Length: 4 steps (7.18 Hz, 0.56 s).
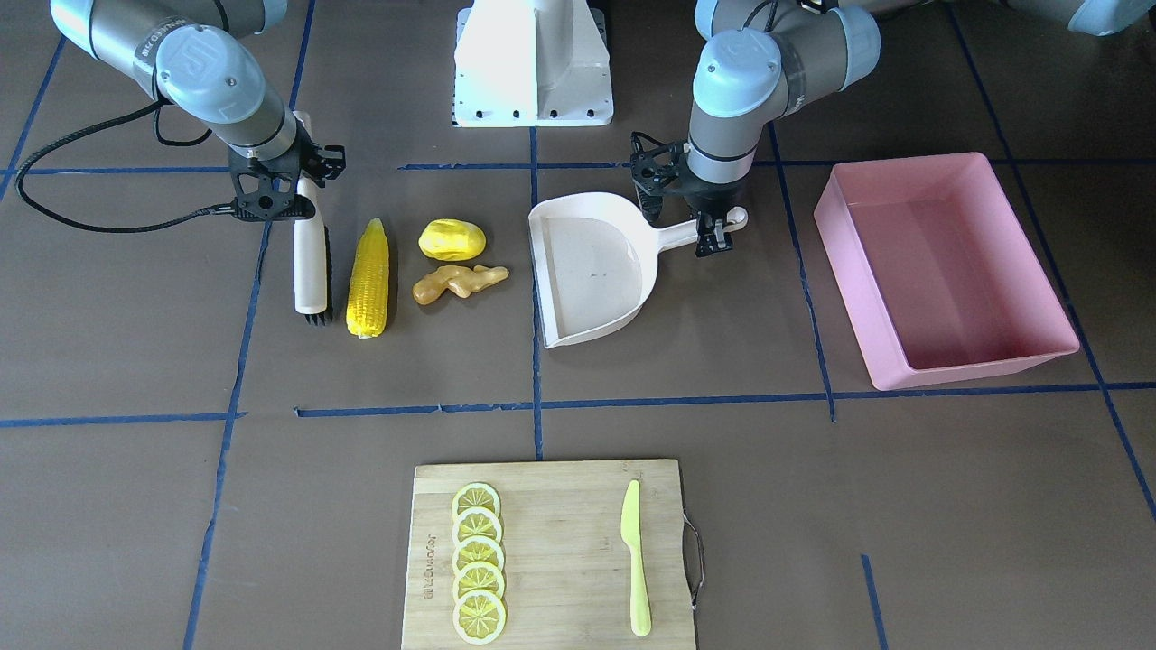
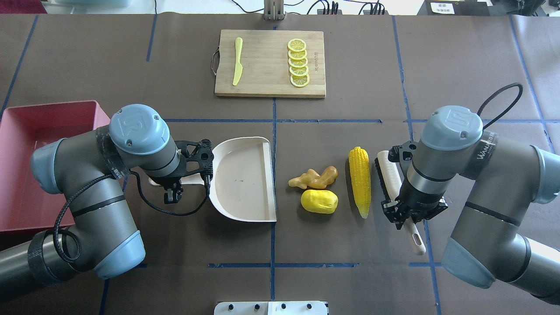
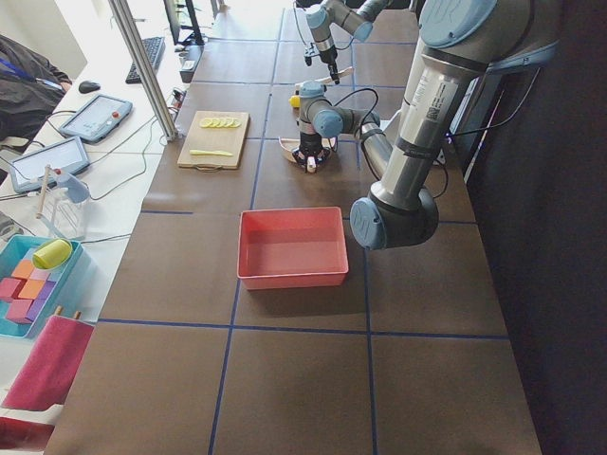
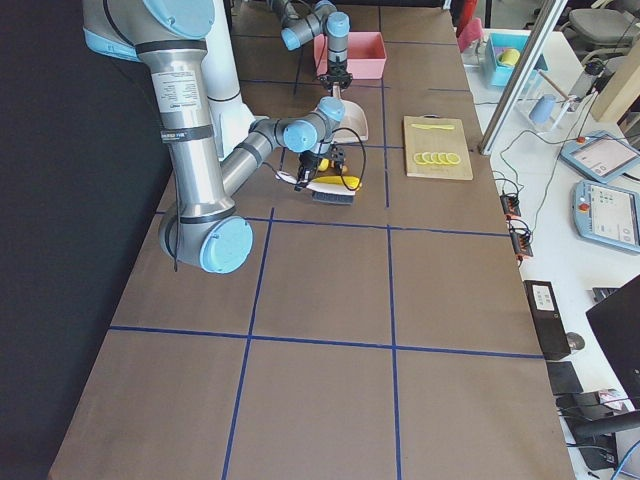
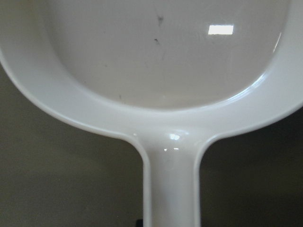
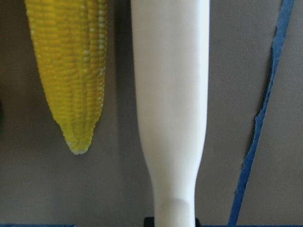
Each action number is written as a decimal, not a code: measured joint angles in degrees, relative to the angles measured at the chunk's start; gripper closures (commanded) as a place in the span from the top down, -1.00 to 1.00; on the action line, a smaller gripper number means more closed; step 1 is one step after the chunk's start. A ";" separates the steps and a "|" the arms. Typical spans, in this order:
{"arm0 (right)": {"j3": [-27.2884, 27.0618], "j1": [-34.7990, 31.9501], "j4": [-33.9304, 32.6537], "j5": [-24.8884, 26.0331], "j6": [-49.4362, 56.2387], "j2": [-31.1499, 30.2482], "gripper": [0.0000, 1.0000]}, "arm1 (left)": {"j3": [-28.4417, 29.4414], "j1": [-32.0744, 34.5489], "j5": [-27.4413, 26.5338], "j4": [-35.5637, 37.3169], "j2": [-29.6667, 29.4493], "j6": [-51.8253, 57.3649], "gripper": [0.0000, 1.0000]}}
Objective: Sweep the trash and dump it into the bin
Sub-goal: 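Sweep the corn, pepper and ginger into the dustpan with the right gripper's brush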
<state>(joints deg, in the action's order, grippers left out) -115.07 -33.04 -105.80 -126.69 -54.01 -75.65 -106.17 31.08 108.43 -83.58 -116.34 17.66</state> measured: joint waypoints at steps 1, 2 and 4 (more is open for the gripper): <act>0.39 0.54 -1.02 1.58 -0.04 1.16 -1.00 | 0.00 -0.27 -0.49 0.02 0.01 0.00 -1.00; 0.90 0.88 -1.41 2.84 -0.54 2.03 -1.00 | 0.00 -0.67 -0.93 0.06 -0.03 0.00 -1.00; 4.07 2.32 -1.53 4.88 -2.85 5.62 -1.00 | 0.00 -1.04 -1.17 0.08 0.00 0.00 -1.00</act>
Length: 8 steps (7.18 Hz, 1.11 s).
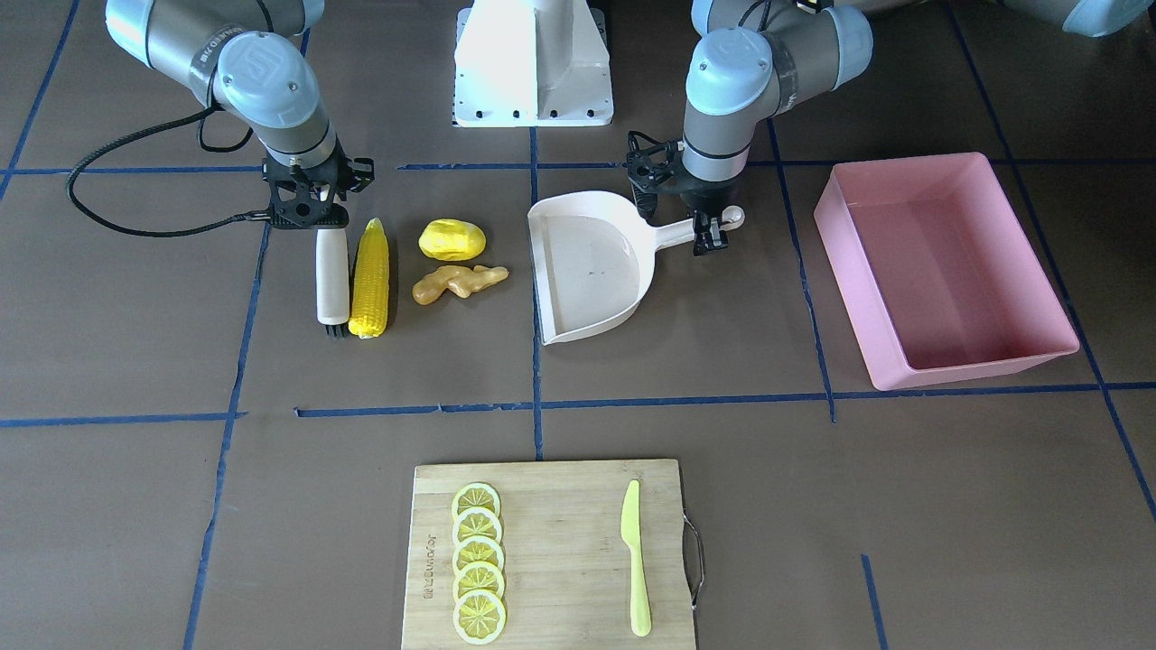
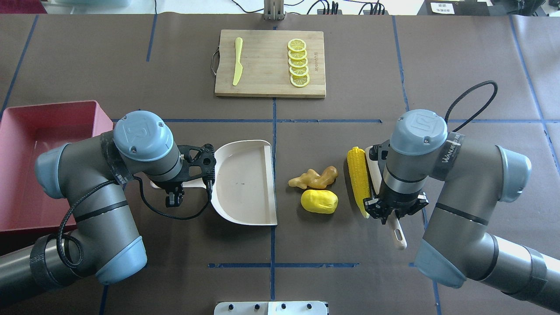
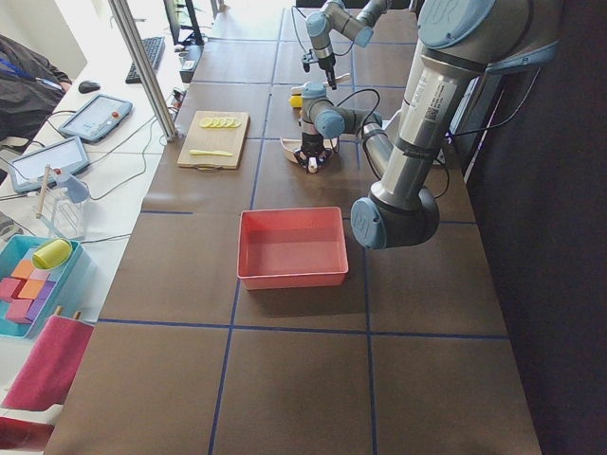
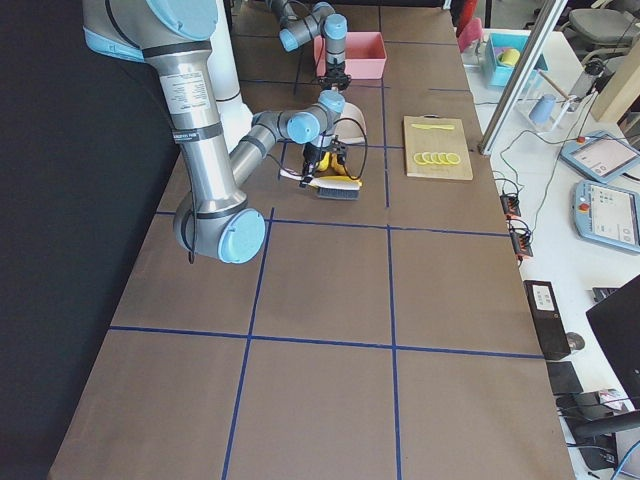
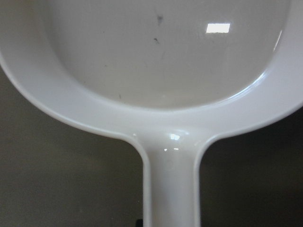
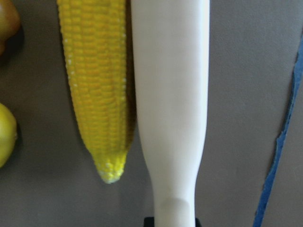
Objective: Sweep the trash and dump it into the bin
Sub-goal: 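Sweep the corn, pepper and ginger into the dustpan with the right gripper's brush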
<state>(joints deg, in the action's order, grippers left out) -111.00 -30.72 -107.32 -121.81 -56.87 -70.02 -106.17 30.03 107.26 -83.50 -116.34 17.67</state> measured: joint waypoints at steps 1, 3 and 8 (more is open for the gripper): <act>1.54 0.82 0.00 0.56 -0.99 1.91 -1.00 | 0.00 -0.06 -0.02 0.00 0.08 0.00 -1.00; 3.73 2.23 0.01 0.85 -2.92 5.98 -1.00 | 0.00 -0.19 -0.03 0.05 0.06 -0.06 -1.00; 5.98 4.83 0.16 0.69 -6.09 12.59 -1.00 | 0.10 -2.23 -2.63 1.20 -0.69 -0.55 -1.00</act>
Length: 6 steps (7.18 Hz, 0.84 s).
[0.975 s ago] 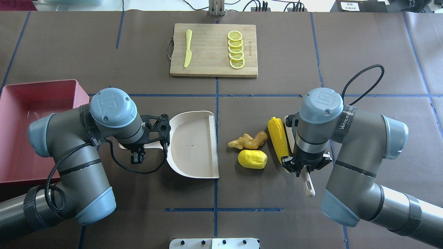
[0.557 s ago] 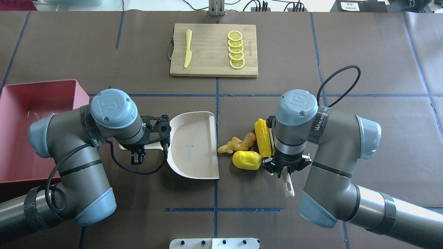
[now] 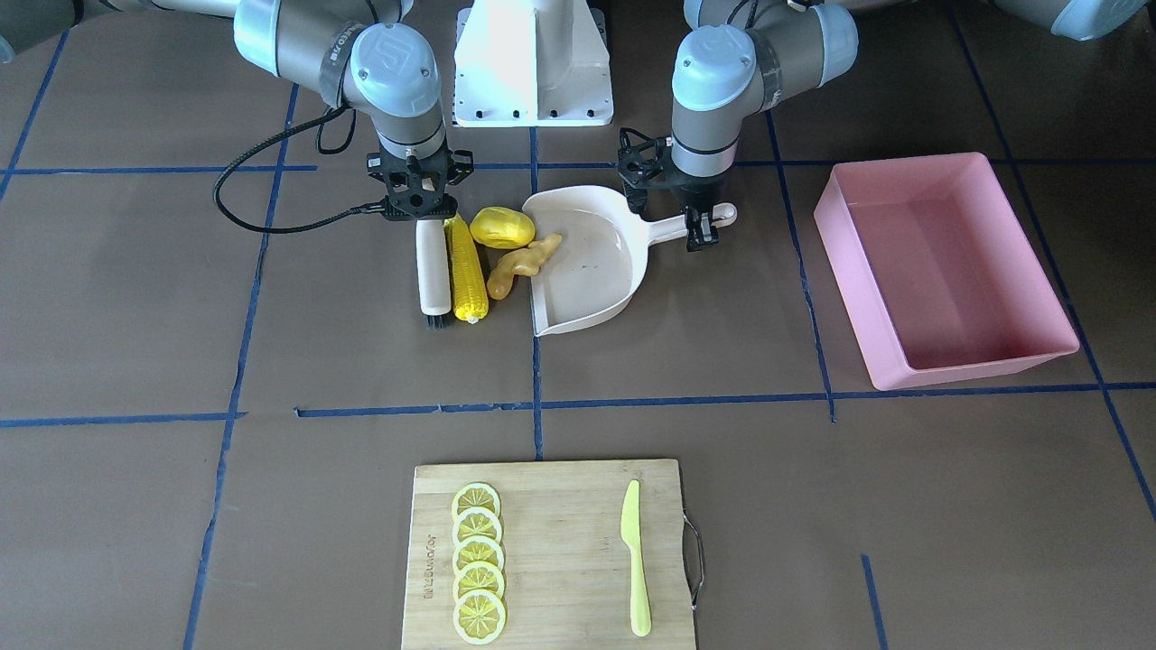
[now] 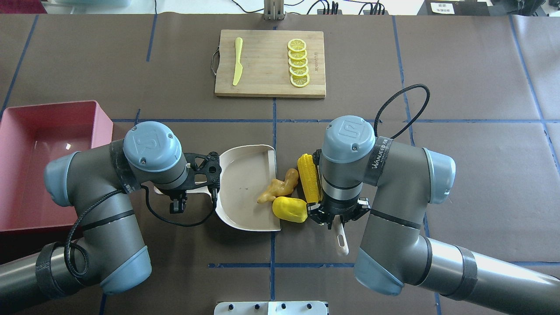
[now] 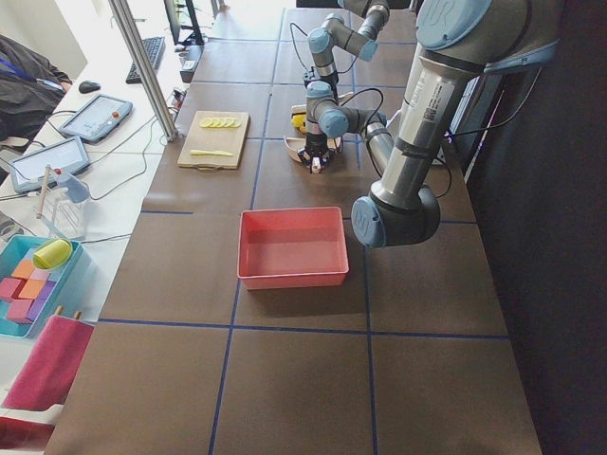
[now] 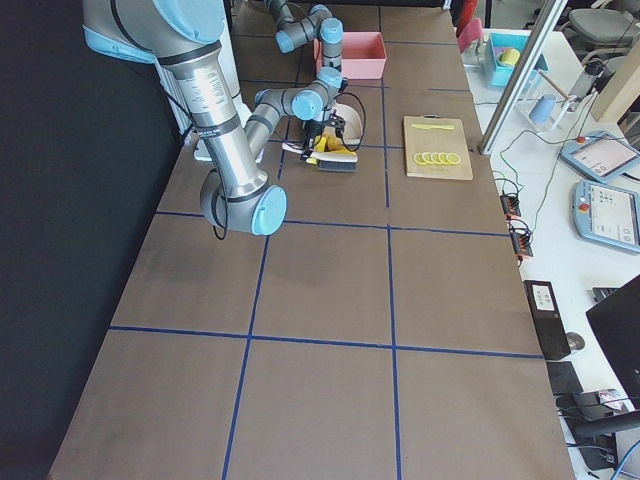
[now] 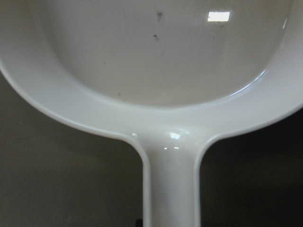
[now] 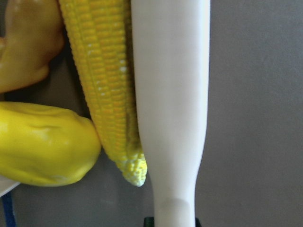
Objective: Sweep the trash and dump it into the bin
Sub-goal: 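Sweep the corn, pepper and ginger into the dustpan with the right gripper's brush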
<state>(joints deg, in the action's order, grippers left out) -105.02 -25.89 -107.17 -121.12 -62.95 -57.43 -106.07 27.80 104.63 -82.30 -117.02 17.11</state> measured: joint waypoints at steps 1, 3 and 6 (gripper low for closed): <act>0.39 0.53 0.09 -0.05 -1.25 1.35 -1.00 | 0.04 -0.31 -0.54 0.24 -0.19 -0.09 -1.00; 3.44 1.43 0.20 -0.08 -2.70 5.64 -1.00 | 0.21 -0.51 -0.80 0.36 -0.32 -0.14 -1.00; 9.34 2.15 0.89 -0.08 -3.29 11.14 -1.00 | 0.49 -0.55 -0.83 0.39 -0.48 -0.17 -1.00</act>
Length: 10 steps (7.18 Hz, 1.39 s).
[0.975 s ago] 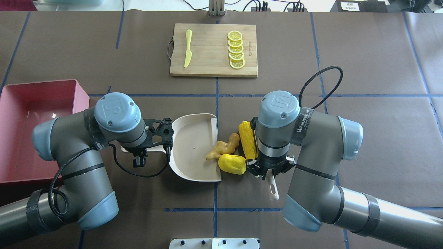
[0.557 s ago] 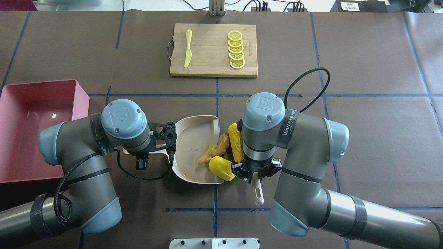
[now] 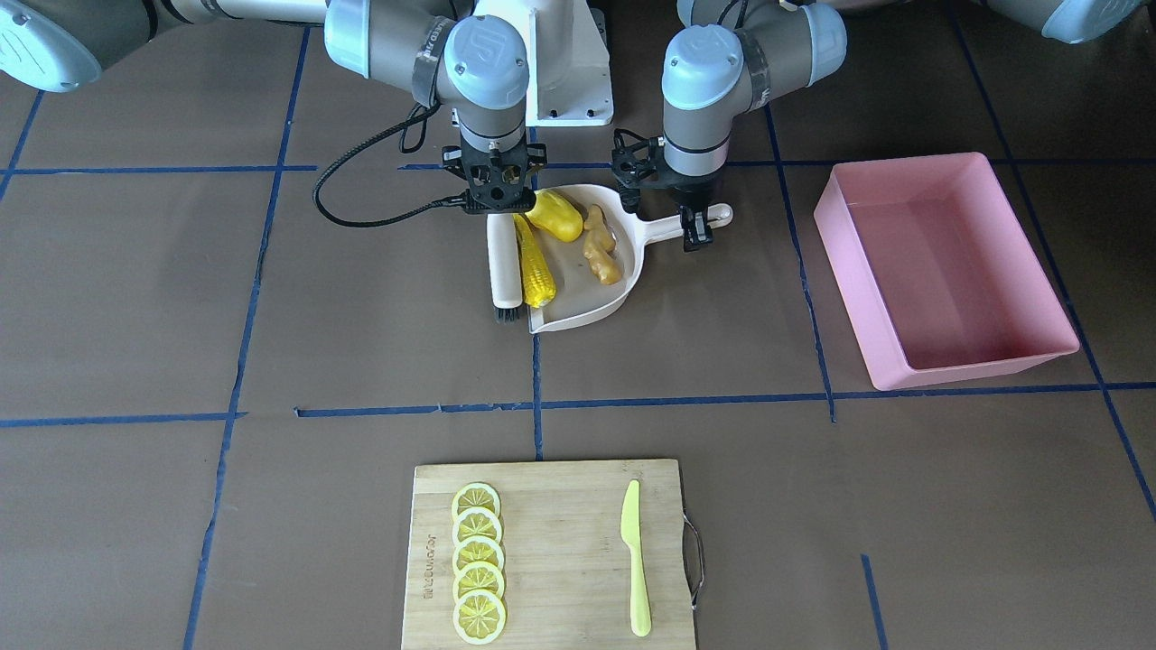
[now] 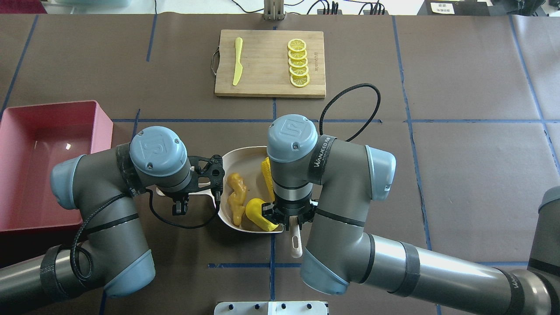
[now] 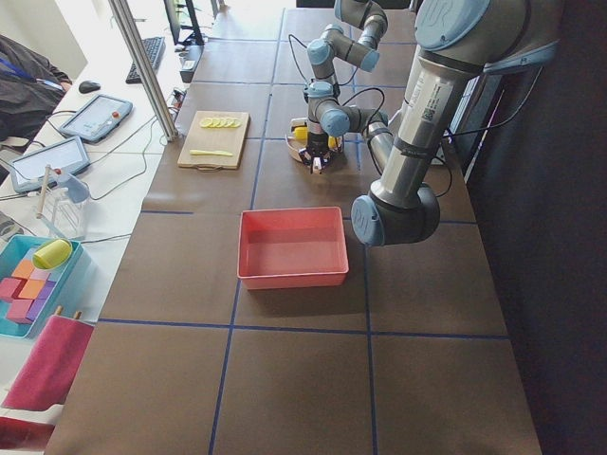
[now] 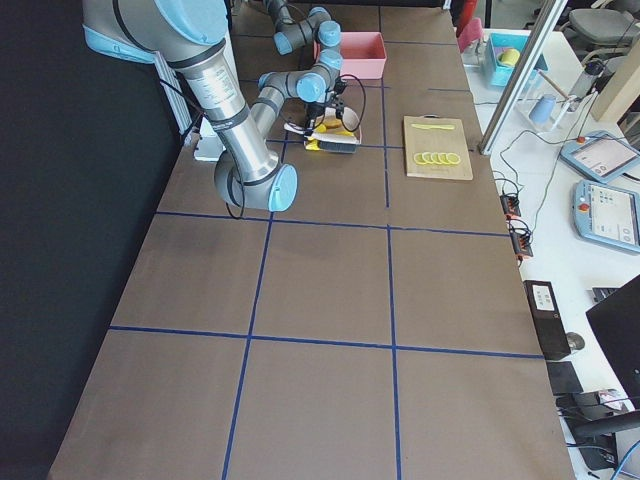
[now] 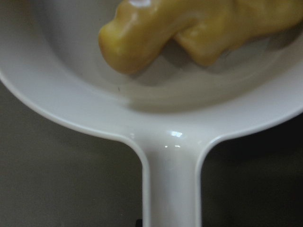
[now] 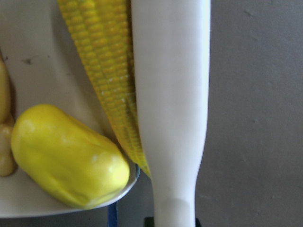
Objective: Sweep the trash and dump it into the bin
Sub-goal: 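Sweep the corn, pepper and ginger into the dustpan with the right gripper's brush, then lift the loaded dustpan with the left gripper toward the pink bin while the right withdraws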
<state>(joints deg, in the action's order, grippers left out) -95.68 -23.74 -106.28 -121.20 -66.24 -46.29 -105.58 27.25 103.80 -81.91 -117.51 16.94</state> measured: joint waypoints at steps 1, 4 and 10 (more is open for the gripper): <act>0.85 0.05 0.49 0.00 -0.02 0.80 -1.00 | 0.22 0.00 0.00 0.00 -0.21 -0.04 -1.00; 2.18 0.19 1.47 -0.08 -1.27 3.27 -1.00 | 0.60 -0.04 0.13 -0.08 -0.94 -0.14 -1.00; 1.20 -2.90 2.33 -1.63 -2.14 4.06 -1.00 | 1.11 -0.15 0.45 -3.31 -0.57 0.00 -1.00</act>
<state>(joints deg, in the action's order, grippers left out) -94.48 -26.64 -103.95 -122.83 -68.38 -42.22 -104.46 27.10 104.25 -85.22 -118.07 16.94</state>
